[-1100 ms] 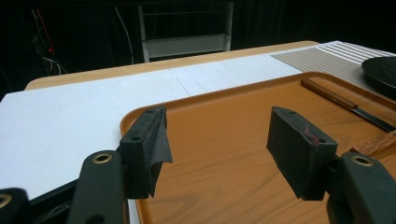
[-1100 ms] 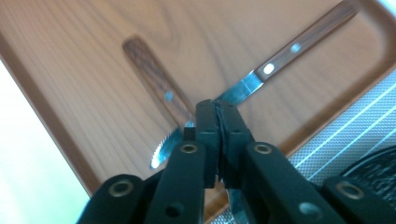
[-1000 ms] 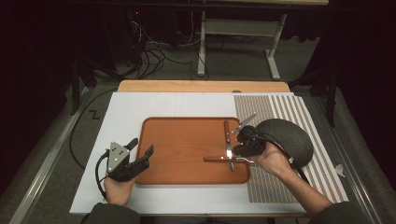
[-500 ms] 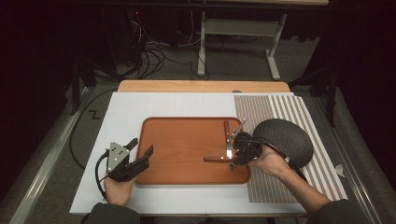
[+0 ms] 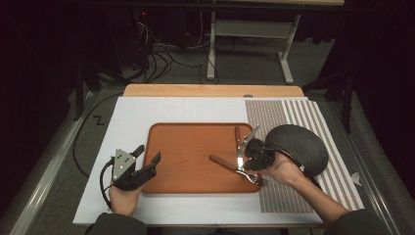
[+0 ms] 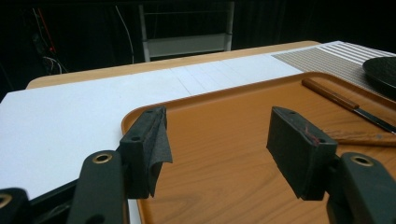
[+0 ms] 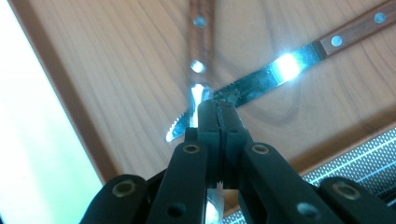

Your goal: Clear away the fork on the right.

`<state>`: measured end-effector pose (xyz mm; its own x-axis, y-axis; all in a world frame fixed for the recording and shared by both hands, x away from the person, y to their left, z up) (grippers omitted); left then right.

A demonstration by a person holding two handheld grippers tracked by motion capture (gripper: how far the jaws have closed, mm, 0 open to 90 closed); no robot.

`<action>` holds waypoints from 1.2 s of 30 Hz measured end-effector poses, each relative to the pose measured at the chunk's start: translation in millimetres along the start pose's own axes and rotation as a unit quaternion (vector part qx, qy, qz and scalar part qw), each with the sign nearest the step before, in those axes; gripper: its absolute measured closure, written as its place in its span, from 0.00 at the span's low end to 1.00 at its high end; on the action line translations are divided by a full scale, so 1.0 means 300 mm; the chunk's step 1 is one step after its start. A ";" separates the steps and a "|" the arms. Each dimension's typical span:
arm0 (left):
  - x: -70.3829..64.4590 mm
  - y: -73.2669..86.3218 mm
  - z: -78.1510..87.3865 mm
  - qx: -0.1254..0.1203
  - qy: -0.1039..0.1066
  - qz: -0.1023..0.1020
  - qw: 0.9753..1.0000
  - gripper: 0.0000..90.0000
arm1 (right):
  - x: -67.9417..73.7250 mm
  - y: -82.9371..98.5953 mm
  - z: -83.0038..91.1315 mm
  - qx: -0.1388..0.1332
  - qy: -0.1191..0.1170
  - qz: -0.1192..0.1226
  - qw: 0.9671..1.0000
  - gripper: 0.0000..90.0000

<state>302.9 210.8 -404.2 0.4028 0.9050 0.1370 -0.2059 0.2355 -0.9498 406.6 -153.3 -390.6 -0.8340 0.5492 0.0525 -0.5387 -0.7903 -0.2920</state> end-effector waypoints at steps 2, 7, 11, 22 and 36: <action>0.001 0.000 0.002 -0.001 0.000 0.000 1.000 0.42 | 0.006 0.002 -0.015 0.011 0.003 0.006 1.000 1.00; 0.000 0.000 0.000 -0.001 0.000 0.000 1.000 0.42 | 0.054 -0.016 -0.022 -0.015 -0.023 0.013 1.000 0.96; 0.000 0.000 0.001 -0.001 0.000 -0.001 1.000 0.42 | 0.069 -0.033 -0.022 -0.042 -0.025 0.009 0.999 0.89; -0.001 -0.001 0.000 -0.001 0.000 -0.001 1.000 0.42 | 0.087 -0.080 -0.094 -0.049 0.000 -0.009 0.999 0.83; -0.002 -0.001 0.002 -0.003 0.000 -0.002 1.000 0.42 | 0.058 -0.131 -0.127 -0.069 0.015 -0.060 0.996 0.85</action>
<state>302.2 210.3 -403.8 0.4044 0.9038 0.1404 -0.1992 0.2368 -0.9509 417.8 -102.4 -414.6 -0.7600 0.6465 0.0675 -0.6108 -0.6748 -0.4141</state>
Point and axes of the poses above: each handheld gripper's, and its own axes: z roughly backward along the jaws, y roughly out of its underside, x roughly to its left, the point moved 1 cm from there along -z, roughly forward along the jaws, and after that the axes turned 9 degrees about -z, right-handed, at the moved point
